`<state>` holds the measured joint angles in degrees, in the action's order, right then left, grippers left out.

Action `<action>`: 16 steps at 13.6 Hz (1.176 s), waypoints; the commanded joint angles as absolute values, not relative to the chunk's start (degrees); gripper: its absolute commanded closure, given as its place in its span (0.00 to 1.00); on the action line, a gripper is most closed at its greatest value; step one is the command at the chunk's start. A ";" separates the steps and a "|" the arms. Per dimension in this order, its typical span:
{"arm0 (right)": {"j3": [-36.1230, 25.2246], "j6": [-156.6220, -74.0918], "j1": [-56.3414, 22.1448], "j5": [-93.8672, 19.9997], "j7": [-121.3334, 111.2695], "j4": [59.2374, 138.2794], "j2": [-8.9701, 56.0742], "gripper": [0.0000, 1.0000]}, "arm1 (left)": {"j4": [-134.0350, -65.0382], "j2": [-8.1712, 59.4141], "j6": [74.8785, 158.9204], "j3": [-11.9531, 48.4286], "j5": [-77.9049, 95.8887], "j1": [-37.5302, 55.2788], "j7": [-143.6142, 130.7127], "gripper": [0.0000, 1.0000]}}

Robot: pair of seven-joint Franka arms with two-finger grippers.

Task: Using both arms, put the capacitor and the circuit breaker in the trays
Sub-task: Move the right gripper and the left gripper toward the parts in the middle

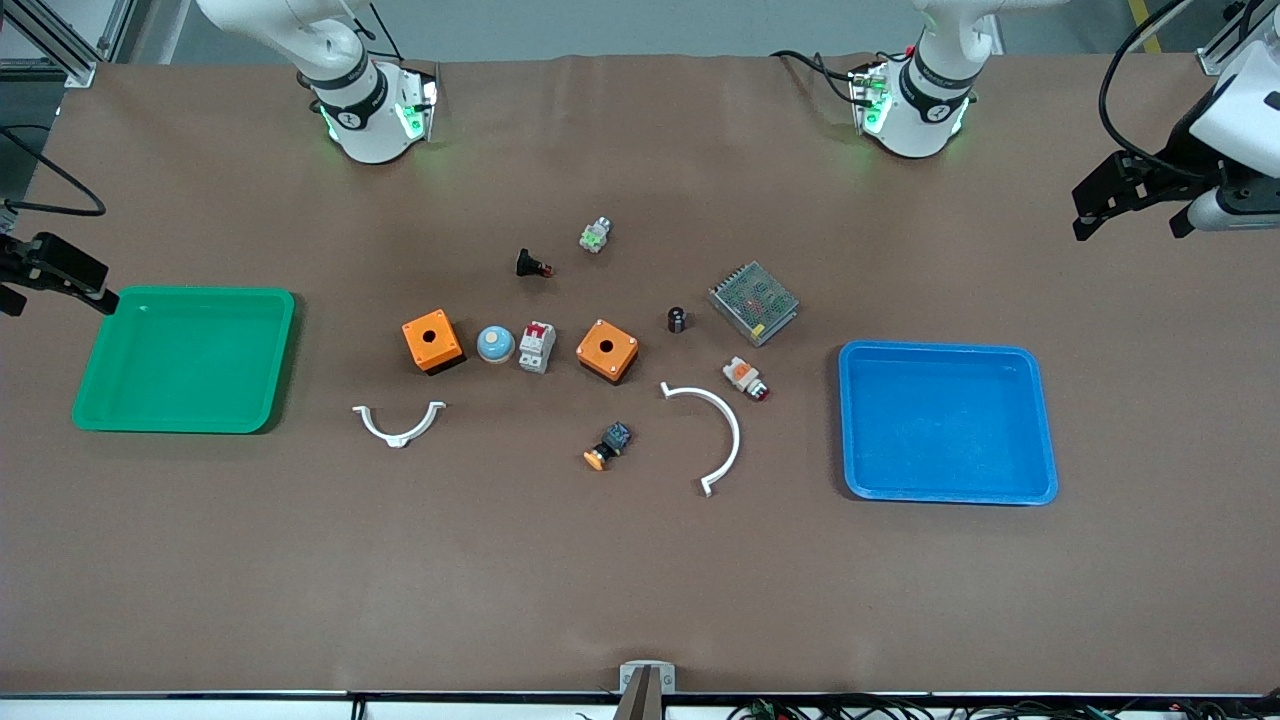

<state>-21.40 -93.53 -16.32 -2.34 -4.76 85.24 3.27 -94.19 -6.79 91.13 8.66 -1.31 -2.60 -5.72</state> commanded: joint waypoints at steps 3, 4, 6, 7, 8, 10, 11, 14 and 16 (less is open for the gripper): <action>-21.36 -92.64 -16.17 -1.41 -4.57 84.20 3.43 0.00 | -92.47 -5.37 90.53 8.96 -0.70 -2.73 -5.27 0.00; -21.36 -92.64 -16.17 -1.41 -4.57 84.20 3.51 0.00 | -91.42 -4.32 90.53 9.23 -0.79 -2.55 -5.36 0.00; -21.27 -92.64 -16.26 -1.49 -4.40 84.20 3.52 0.00 | -88.43 -0.72 90.53 9.58 -0.88 -2.11 -5.36 0.00; -21.27 -92.64 -16.61 -1.58 -4.13 84.29 3.60 0.00 | -87.90 1.04 90.53 9.93 -0.79 -1.85 -6.06 0.00; -21.10 -92.64 -16.87 -1.67 -3.96 84.29 3.78 0.00 | -88.06 2.36 90.61 11.06 -0.79 -1.24 -6.33 0.00; -21.01 -92.55 -18.71 -1.67 -3.87 84.64 4.83 0.00 | -88.42 6.04 91.14 13.43 -1.05 0.60 -9.73 0.00; -20.92 -92.29 -19.68 -1.67 -3.95 84.90 5.53 0.00 | -88.59 7.98 92.10 14.32 -1.23 2.27 -13.06 0.00; -20.92 -89.65 -24.41 -3.07 -0.91 87.87 7.46 0.00 | -93.93 9.14 99.55 14.68 -1.23 8.42 -22.38 0.00; -20.92 -93.40 -27.32 -8.15 5.60 93.22 7.82 0.00 | -95.88 11.76 104.22 14.77 -1.23 13.42 -31.16 0.00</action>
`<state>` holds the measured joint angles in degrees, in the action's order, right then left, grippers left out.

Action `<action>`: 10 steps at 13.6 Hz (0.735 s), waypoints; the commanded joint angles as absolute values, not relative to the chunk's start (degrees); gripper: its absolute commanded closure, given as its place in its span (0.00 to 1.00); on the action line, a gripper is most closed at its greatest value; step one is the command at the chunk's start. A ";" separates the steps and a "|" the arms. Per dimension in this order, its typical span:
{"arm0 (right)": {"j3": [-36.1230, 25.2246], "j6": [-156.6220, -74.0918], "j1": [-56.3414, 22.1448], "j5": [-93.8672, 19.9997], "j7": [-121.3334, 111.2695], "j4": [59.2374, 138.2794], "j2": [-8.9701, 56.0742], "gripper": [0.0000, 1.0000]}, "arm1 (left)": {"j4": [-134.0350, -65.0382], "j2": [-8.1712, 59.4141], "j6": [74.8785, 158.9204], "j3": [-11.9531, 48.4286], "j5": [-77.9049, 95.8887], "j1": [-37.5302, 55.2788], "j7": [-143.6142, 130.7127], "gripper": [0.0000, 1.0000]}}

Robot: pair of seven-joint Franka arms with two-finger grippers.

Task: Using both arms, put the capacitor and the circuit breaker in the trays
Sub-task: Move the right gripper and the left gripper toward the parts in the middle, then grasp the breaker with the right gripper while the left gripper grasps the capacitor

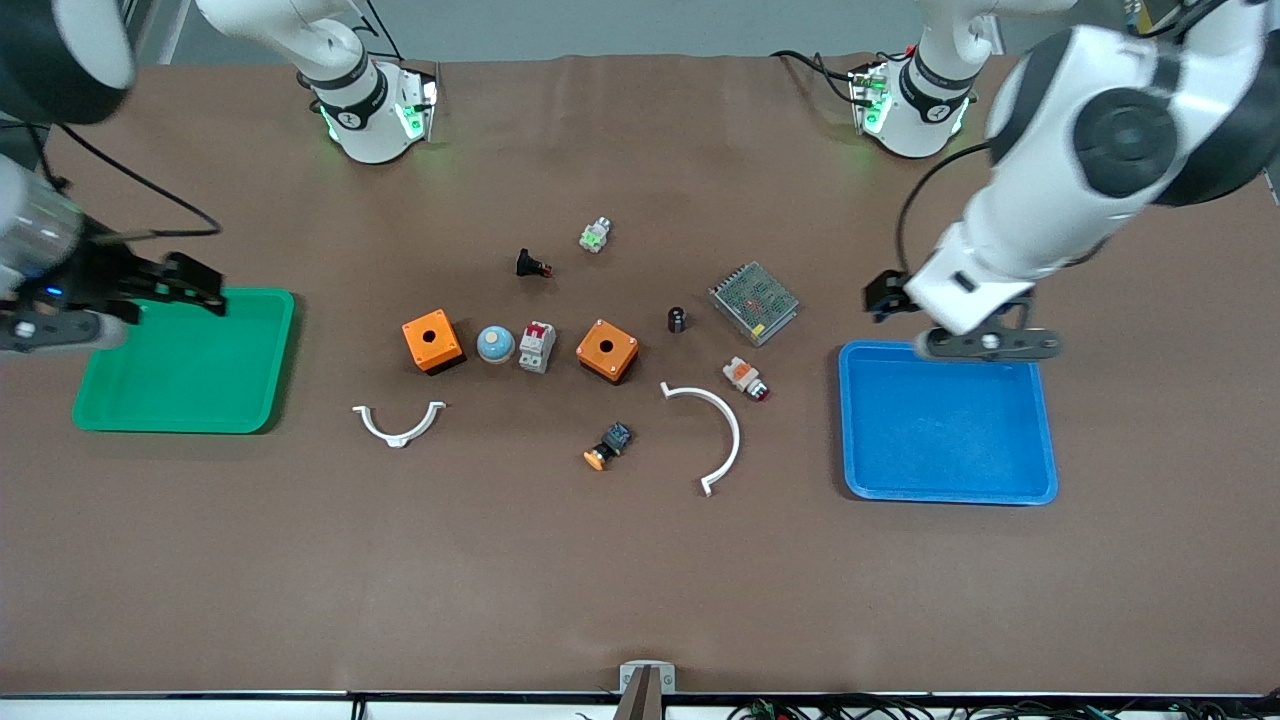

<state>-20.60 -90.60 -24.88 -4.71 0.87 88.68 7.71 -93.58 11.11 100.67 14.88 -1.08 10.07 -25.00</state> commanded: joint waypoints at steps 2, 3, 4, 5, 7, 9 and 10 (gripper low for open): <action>-20.92 -99.89 -32.84 -10.02 8.95 99.64 7.73 0.00 | -96.15 14.93 108.26 14.77 -1.41 17.65 -37.59 0.00; -20.92 -103.85 -36.18 -10.02 13.32 102.71 7.82 0.00 | -96.15 16.59 110.28 14.77 -1.58 19.93 -40.92 0.00; -20.92 -108.32 -39.34 -10.11 18.75 105.79 8.00 0.00 | -96.15 18.53 112.30 14.68 -1.84 21.95 -45.48 0.00; -20.92 -111.33 -42.42 -10.11 22.55 107.73 8.96 0.00 | -96.15 20.63 114.41 14.68 -3.41 24.15 -50.23 0.00; -20.83 -116.86 -46.21 -10.11 27.14 110.55 10.98 0.00 | -96.15 24.68 117.58 14.76 -6.32 27.58 -58.24 0.00; -20.83 -123.02 -48.94 -10.37 29.26 113.63 12.74 0.00 | -97.63 27.15 121.44 14.85 -6.50 29.34 -64.22 0.00; -20.83 -125.57 -49.91 -11.68 29.53 114.60 14.05 0.00 | -100.08 27.33 124.86 14.77 -6.59 30.75 -66.07 0.01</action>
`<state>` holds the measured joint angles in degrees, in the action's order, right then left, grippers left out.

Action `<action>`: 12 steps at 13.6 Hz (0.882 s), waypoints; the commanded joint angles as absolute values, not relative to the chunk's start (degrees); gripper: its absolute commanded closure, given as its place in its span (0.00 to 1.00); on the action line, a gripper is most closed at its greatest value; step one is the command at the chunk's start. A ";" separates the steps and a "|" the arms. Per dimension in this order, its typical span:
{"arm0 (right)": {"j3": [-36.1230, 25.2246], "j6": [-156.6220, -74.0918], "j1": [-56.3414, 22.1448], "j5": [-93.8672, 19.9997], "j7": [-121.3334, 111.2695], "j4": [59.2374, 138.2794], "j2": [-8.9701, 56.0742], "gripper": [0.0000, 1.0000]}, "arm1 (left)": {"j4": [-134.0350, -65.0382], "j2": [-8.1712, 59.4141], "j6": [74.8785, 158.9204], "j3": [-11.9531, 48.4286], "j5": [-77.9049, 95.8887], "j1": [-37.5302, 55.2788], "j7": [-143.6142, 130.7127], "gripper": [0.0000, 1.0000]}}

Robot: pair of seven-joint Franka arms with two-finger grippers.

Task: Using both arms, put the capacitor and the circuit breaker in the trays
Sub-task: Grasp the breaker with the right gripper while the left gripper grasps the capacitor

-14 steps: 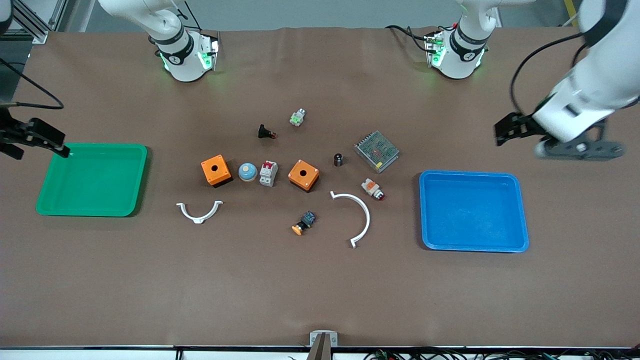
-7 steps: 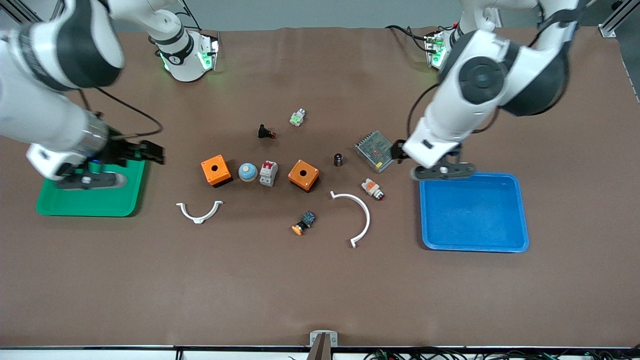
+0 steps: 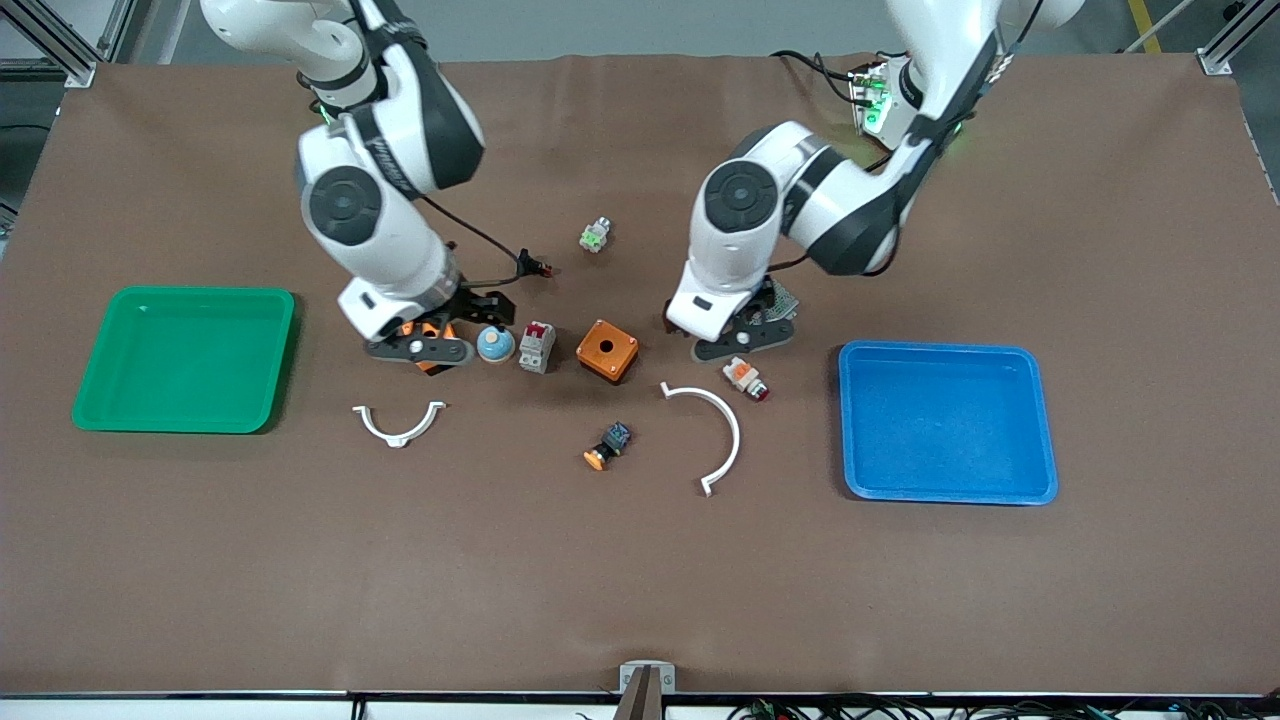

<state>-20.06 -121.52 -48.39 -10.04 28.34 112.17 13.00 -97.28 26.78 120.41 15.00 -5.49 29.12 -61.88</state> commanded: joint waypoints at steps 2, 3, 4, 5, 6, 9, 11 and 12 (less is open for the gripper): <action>-20.83 -127.00 -50.45 -15.98 29.44 114.79 16.69 0.00 | -104.83 27.42 131.54 14.77 -6.59 31.20 -68.10 0.05; -20.83 -127.87 -51.75 -17.21 29.44 114.79 18.00 0.00 | -105.90 28.20 133.49 14.77 -6.59 31.81 -69.16 0.09; -20.92 -129.19 -52.38 -17.31 29.44 114.79 19.67 0.00 | -105.91 29.26 134.20 14.77 -6.59 32.43 -69.52 0.11; -20.83 -129.98 -52.38 -17.23 29.36 114.79 21.08 0.00 | -105.82 30.14 134.64 14.77 -6.68 32.78 -69.96 0.15; -20.83 -130.51 -52.38 -17.23 29.27 114.79 22.14 0.00 | -105.82 31.02 135.61 14.68 -6.68 33.04 -70.05 0.18; -20.83 -132.01 -52.47 -17.40 29.18 114.70 23.90 0.00 | -105.56 33.65 139.12 14.68 -6.68 33.22 -71.63 0.26; -19.78 -133.59 -52.38 -17.49 29.18 114.79 25.04 0.01 | -105.47 34.71 139.31 14.68 -6.77 33.31 -71.63 0.30; -19.60 -133.59 -52.38 -17.58 29.18 114.70 25.05 0.02 | -105.47 34.98 139.31 14.68 -6.77 33.66 -71.63 0.31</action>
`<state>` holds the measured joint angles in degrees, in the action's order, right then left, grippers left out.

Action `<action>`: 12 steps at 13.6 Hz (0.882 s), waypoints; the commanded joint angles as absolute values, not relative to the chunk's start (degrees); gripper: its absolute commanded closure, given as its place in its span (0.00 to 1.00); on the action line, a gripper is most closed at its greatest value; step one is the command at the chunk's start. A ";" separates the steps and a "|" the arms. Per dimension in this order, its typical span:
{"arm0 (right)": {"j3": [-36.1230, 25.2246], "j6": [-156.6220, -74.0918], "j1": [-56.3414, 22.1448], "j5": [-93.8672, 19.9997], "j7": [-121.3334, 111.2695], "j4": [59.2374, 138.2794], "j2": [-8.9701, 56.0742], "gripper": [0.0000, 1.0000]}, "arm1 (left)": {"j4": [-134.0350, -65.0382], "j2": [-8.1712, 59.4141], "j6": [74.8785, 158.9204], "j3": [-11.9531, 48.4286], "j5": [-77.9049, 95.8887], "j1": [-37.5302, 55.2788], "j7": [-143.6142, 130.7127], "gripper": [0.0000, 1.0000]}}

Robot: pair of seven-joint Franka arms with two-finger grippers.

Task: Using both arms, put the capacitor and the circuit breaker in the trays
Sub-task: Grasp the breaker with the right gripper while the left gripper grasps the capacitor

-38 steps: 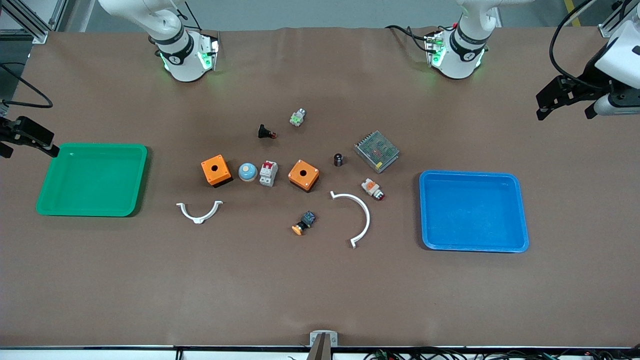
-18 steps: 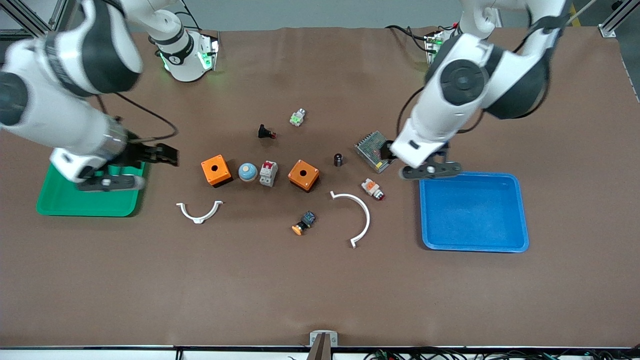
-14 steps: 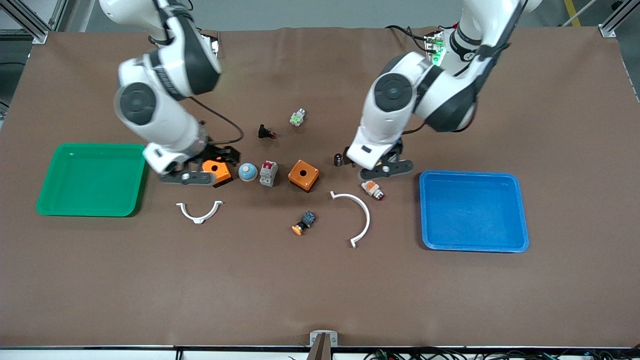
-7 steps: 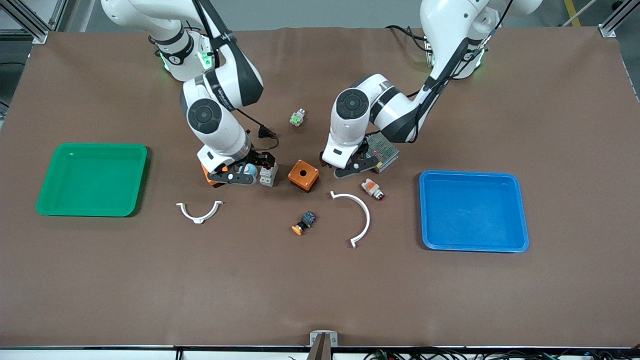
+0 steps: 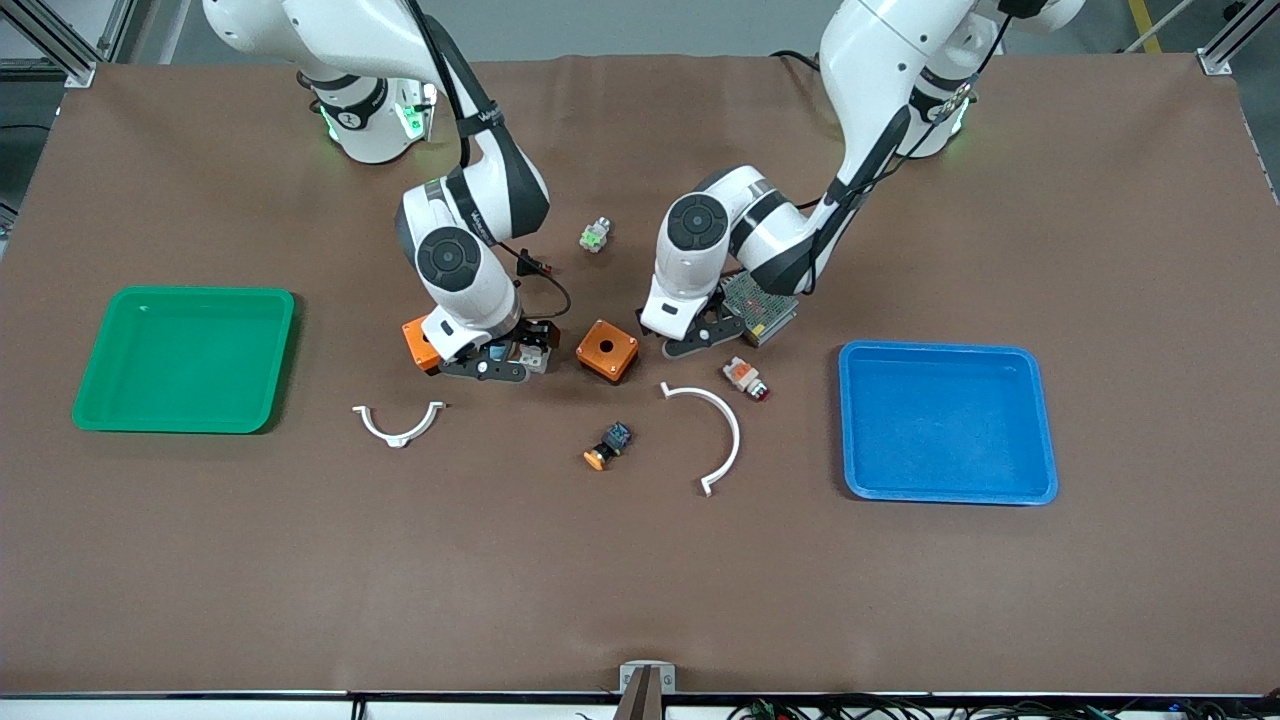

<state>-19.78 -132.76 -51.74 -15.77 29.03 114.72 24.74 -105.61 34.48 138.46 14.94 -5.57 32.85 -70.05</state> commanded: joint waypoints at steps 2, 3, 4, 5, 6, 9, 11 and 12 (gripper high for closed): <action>-19.60 -133.77 -52.56 -20.55 28.92 114.61 25.49 0.03 | -105.47 35.51 139.31 14.77 -6.77 33.66 -71.63 0.33; -19.60 -133.94 -52.56 -21.44 28.66 114.44 25.84 0.03 | -105.56 35.59 139.31 14.77 -6.77 33.66 -71.63 0.34; -19.51 -134.73 -52.56 -21.53 28.65 114.52 26.27 0.09 | -105.56 35.68 139.31 14.77 -6.77 33.92 -71.63 0.36; -19.51 -134.91 -52.65 -21.53 28.65 114.52 26.54 0.17 | -105.47 36.21 139.31 14.77 -6.77 34.01 -71.63 0.37; -19.51 -135.17 -52.82 -21.62 28.65 114.43 26.72 0.28 | -105.38 36.47 139.31 14.77 -6.77 34.10 -71.63 0.39; -19.51 -135.26 -53.00 -21.71 28.65 114.26 27.07 0.62 | -105.47 37.00 139.31 14.77 -6.77 34.37 -71.46 0.48; -19.51 -135.26 -53.00 -21.71 28.74 114.17 26.98 0.80 | -105.38 37.00 139.13 14.77 -6.77 34.37 -71.46 0.65; -19.51 -135.09 -53.17 -21.71 28.74 114.17 26.98 0.85 | -105.29 36.91 139.04 14.77 -6.85 34.37 -71.19 0.79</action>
